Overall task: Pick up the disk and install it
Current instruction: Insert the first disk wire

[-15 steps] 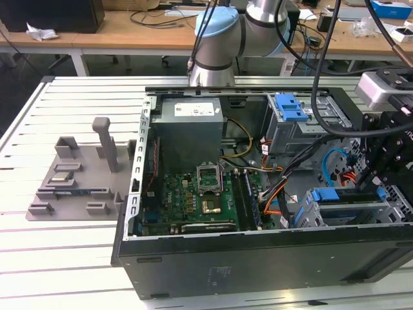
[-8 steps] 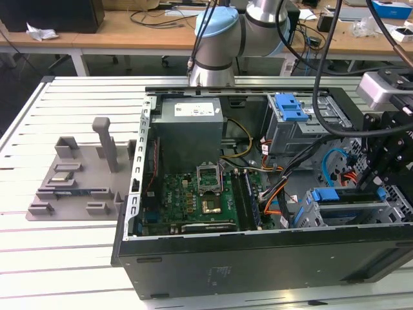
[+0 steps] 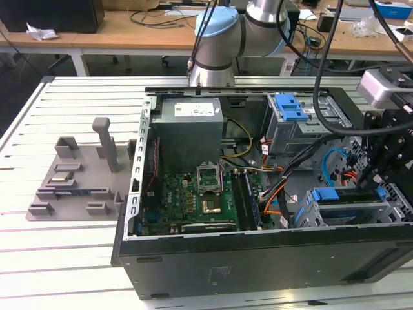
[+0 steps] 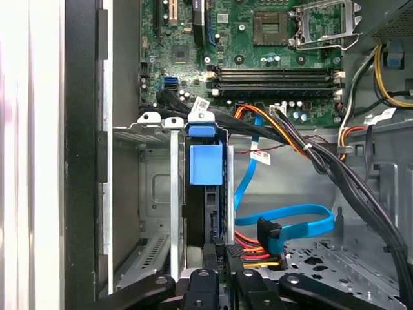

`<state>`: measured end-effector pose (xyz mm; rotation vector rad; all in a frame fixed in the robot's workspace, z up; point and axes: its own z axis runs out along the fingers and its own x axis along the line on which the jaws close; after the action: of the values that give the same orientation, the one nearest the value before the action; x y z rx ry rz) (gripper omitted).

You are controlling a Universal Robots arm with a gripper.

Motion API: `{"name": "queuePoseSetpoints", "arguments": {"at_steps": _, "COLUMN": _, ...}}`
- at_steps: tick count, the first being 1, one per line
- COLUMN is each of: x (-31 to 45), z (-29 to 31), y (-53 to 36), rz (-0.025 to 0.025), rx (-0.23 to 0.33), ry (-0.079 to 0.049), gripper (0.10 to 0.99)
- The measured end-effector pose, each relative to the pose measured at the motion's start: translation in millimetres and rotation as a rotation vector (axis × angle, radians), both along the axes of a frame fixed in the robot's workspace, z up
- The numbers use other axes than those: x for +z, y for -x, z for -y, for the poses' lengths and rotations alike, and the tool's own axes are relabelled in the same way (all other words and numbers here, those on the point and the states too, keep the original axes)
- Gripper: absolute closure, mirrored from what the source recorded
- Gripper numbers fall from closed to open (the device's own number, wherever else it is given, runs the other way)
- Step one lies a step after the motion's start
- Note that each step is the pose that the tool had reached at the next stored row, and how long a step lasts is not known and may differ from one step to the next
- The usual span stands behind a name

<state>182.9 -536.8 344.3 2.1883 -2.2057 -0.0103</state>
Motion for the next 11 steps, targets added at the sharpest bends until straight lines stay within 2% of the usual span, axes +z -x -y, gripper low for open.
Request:
{"name": "queuePoseSetpoints", "arguments": {"at_steps": 3, "x": 0.0, "z": 5.0, "y": 0.2, "rz": 0.0, "rx": 0.0, "ry": -0.014, "gripper": 0.918}}
{"name": "queuePoseSetpoints", "arguments": {"at_steps": 7, "x": 0.0, "z": 5.9, "y": 0.8, "rz": -0.0001, "rx": 0.0, "ry": -0.03, "gripper": 0.918}}
{"name": "queuePoseSetpoints", "arguments": {"at_steps": 11, "x": -0.2, "z": 7.0, "y": 1.1, "rz": 0.0, "rx": 0.0, "ry": -0.032, "gripper": 0.918}}
